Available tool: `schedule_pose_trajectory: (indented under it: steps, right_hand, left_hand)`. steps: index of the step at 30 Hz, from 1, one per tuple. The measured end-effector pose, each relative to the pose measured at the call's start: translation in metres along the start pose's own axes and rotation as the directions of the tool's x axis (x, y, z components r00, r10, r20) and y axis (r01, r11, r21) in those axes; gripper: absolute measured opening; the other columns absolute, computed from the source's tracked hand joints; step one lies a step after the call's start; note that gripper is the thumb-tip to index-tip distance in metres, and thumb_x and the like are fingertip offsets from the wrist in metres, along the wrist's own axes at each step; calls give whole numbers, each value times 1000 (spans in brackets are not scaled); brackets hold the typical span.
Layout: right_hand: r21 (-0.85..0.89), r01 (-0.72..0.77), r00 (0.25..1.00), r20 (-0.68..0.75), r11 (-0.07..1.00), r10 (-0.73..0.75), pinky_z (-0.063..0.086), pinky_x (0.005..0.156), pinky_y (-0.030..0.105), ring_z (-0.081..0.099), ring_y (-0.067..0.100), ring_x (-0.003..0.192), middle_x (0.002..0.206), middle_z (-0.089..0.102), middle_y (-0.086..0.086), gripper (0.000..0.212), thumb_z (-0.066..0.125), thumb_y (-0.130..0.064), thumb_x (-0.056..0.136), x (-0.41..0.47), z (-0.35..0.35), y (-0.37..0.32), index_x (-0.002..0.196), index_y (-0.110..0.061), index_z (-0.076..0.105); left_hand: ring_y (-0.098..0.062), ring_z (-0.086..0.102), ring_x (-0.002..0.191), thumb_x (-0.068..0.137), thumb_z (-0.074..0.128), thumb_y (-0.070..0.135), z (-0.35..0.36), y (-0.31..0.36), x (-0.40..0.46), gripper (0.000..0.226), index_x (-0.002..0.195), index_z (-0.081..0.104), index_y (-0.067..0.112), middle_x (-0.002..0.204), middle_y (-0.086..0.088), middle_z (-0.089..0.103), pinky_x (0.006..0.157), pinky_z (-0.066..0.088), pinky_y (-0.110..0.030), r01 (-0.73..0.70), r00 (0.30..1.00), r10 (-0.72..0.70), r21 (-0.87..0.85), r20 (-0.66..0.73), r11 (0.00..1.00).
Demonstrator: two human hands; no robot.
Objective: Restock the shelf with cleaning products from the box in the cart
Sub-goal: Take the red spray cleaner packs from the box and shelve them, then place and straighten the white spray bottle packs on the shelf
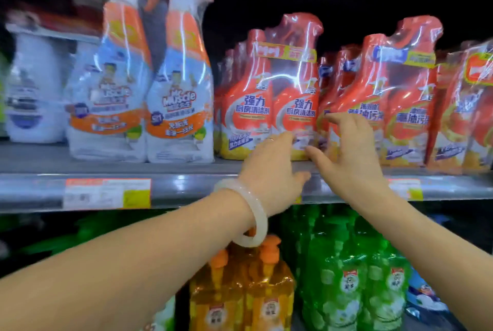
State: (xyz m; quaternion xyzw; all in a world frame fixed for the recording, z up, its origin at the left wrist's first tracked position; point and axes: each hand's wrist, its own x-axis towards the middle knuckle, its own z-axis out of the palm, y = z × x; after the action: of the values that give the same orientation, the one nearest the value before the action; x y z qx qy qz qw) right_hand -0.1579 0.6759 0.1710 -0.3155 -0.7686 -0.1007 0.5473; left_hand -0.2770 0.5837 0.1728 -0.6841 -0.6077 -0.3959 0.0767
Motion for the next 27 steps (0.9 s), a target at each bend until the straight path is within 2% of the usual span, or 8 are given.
schedule_pose_trajectory:
  steps: [3, 5, 9, 12, 15, 18, 22, 27]
  right_hand:
    - [56, 106, 986, 124, 993, -112, 27, 93, 29, 49, 40, 110, 116, 54, 23, 54, 68, -22, 71, -16, 23, -81, 117, 3, 55]
    - [104, 169, 960, 207, 980, -188, 27, 93, 32, 50, 42, 111, 115, 54, 24, 56, 67, -23, 69, -34, 40, -142, 116, 4, 56]
    - [239, 260, 857, 389, 935, -338, 26, 102, 36, 39, 36, 122, 129, 43, 20, 62, 73, -25, 77, -77, 69, -280, 129, -2, 47]
    - [326, 351, 729, 493, 878, -475, 32, 104, 40, 37, 34, 124, 131, 40, 15, 68, 70, -36, 80, -115, 89, -392, 133, -6, 40]
    - [473, 354, 589, 557, 807, -585, 38, 101, 40, 39, 35, 123, 129, 41, 15, 69, 70, -40, 77, -164, 106, -501, 131, -9, 40]
    - [583, 376, 433, 577, 720, -693, 36, 103, 38, 38, 33, 124, 131, 40, 15, 68, 67, -41, 80, -220, 114, -604, 132, -8, 37]
    - [717, 380, 263, 521, 584, -812, 35, 105, 37, 39, 33, 126, 132, 40, 13, 71, 65, -43, 81, -287, 112, -725, 135, -10, 34]
    - [804, 377, 76, 467, 459, -881, 36, 101, 40, 34, 33, 128, 133, 36, 13, 66, 67, -39, 81, -352, 118, -849, 132, -10, 35]
  left_hand:
    - [-25, 42, 128, 88, 62, 29, -54, -42, -57, 52, 133, 43, 11, 137, -7, 48, 104, 32, -32, 73, 997, -68, 244, -27, 967]
    - [-27, 40, 130, 87, 62, 31, -100, -71, -103, 57, 136, 39, 12, 139, -8, 44, 107, 31, -35, 120, 993, -119, 413, -28, 903]
    - [-30, 38, 130, 86, 62, 37, -199, -122, -210, 63, 137, 35, 12, 139, -11, 41, 107, 34, -40, 232, 957, -289, 691, -35, 685]
    - [-32, 42, 125, 83, 62, 39, -271, -155, -300, 61, 132, 40, 11, 133, -12, 45, 102, 39, -43, 342, 887, -451, 800, -100, 494]
    - [-33, 42, 124, 83, 63, 32, -333, -178, -395, 57, 130, 40, 10, 131, -14, 45, 100, 39, -43, 459, 762, -619, 832, -189, 311]
    - [-32, 38, 128, 83, 64, 35, -384, -194, -487, 64, 134, 37, 9, 135, -14, 42, 101, 38, -42, 566, 613, -732, 812, -297, 144]
    - [-32, 36, 130, 89, 58, 30, -443, -203, -594, 51, 132, 39, 10, 136, -13, 41, 102, 37, -43, 675, 409, -811, 736, -419, -40]
    - [-33, 24, 138, 87, 61, 32, -504, -217, -709, 63, 139, 31, 11, 146, -14, 30, 112, 29, -47, 707, 158, -877, 672, -455, -221]
